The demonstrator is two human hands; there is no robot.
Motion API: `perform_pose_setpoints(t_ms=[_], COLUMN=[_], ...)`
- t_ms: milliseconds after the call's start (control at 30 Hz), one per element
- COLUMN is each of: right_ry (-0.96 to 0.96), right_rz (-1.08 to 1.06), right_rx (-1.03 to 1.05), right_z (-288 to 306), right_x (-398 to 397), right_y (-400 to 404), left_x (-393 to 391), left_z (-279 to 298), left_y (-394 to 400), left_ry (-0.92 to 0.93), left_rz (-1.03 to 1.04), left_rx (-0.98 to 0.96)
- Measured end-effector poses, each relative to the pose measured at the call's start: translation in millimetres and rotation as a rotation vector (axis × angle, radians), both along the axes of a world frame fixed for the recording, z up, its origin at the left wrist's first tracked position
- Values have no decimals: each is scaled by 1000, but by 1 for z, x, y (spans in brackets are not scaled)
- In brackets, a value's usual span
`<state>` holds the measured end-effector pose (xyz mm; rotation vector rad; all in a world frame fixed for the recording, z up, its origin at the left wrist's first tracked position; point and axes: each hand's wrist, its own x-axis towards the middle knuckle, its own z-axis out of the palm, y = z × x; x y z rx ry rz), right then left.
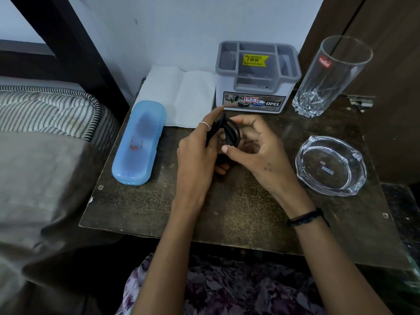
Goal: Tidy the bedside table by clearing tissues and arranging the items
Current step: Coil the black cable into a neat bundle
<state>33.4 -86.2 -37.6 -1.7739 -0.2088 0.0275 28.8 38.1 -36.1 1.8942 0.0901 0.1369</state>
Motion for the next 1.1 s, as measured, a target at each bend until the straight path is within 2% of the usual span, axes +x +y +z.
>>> perform_pose_setpoints(t_ms=[200, 333, 467, 633, 800, 1067, 1100], right_ry=[-151, -417, -578, -674, -676, -492, -463], right_rz=[-65, -127, -168, -185, -162, -125, -136], right_rx=[-313, -505, -556, -576, -580, -439, -408], right_z=[0, -2, -4, -3, -5, -10, -11], right_x=[-5, -6, -7, -7, -7, -3, -3], right_y=[-8, -11, -10, -11, -15, -13, -12], left_x=[-1, 1, 3, 2, 3, 9, 10], left_z=[4, 4, 2, -2, -6, -11, -11], left_y=[1, 0, -1, -3, -4, 3, 4], left_ry=[42, 99, 117, 88, 118, 119, 140], left_rz=[-78, -36, -25, -39, -8, 42, 40], left_rx=[-56, -168, -186, -85, -90, -8, -59])
